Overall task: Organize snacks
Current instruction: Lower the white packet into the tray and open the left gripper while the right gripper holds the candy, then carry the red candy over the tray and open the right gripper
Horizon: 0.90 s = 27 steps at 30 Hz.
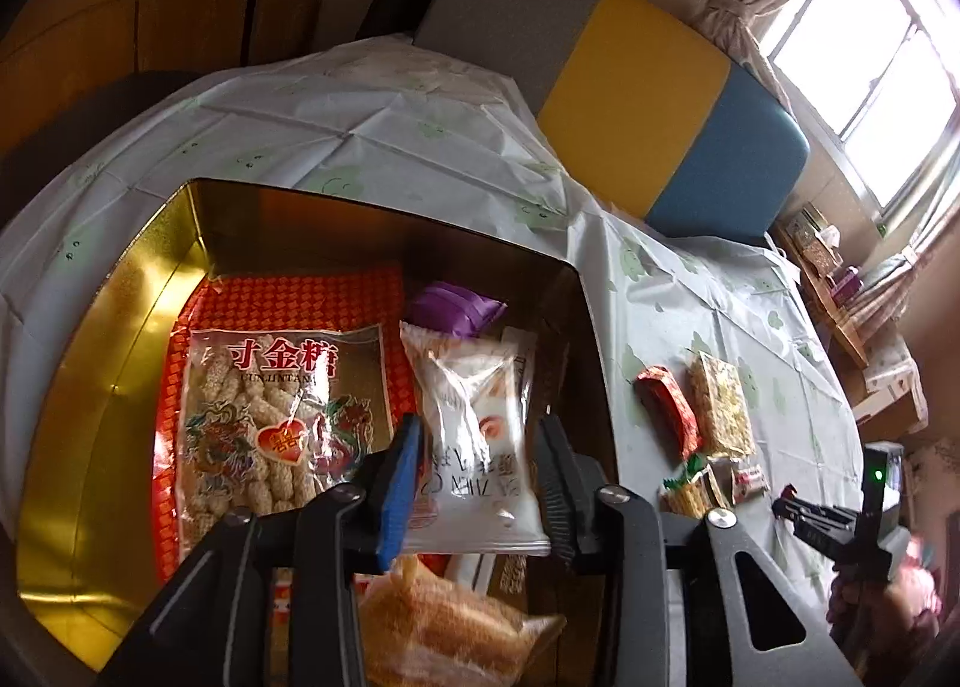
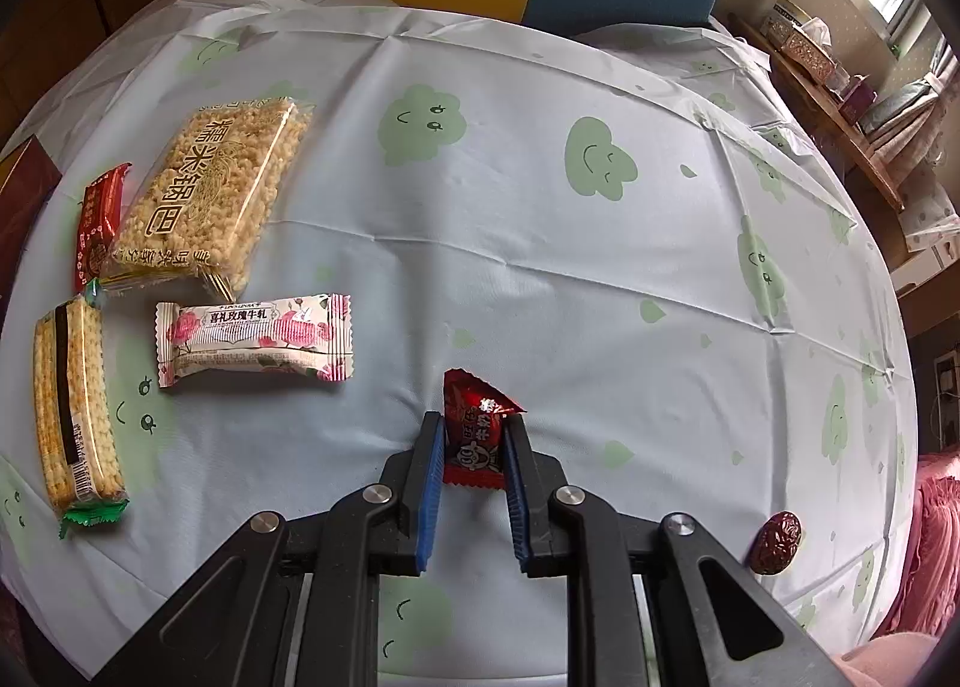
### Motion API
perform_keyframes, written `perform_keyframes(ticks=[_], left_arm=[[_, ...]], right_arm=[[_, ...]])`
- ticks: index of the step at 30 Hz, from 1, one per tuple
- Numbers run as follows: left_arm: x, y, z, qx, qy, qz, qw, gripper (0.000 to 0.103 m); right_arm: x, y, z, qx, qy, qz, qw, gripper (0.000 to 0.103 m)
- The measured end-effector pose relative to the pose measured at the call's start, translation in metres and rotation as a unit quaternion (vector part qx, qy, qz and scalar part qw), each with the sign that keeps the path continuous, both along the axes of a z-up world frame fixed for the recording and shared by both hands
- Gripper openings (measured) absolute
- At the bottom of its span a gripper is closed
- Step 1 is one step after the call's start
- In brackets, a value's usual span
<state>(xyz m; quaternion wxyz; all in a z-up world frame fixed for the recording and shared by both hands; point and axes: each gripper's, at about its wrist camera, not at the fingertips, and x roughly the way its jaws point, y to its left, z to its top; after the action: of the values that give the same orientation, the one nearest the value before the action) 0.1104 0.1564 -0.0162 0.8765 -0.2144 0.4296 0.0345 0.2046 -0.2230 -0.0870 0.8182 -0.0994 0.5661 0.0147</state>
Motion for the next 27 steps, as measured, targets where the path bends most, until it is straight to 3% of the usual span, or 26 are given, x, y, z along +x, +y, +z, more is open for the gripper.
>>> perform_keyframes(ticks=[7,14,18,21,27], left_arm=[[-0.002,-0.001,-0.014,0.025,0.019,0.011,0.9994,0.045],[-0.031,-0.011,-0.015,0.094,0.019,0.014,0.9953,0.046],[-0.049,-0.024,-0.008,0.148,0.004,0.014,0.9888,0.047],[-0.060,-0.030,-0.005,0.166,0.000,0.005,0.9861,0.055],[-0.070,-0.034,-0.004,0.175,0.006,-0.001,0.9846,0.057]], right_arm=[[0.000,0.000,0.000,-0.002,0.000,0.004,1.000,0.019],[-0.002,0.002,0.000,-0.009,-0.002,0.009,1.000,0.019],[-0.003,0.003,0.001,-0.011,-0.002,0.010,1.000,0.019],[-0.004,0.005,0.003,-0.016,-0.004,0.013,1.000,0.019],[-0.010,0.009,0.004,-0.022,-0.006,0.016,1.000,0.019]])
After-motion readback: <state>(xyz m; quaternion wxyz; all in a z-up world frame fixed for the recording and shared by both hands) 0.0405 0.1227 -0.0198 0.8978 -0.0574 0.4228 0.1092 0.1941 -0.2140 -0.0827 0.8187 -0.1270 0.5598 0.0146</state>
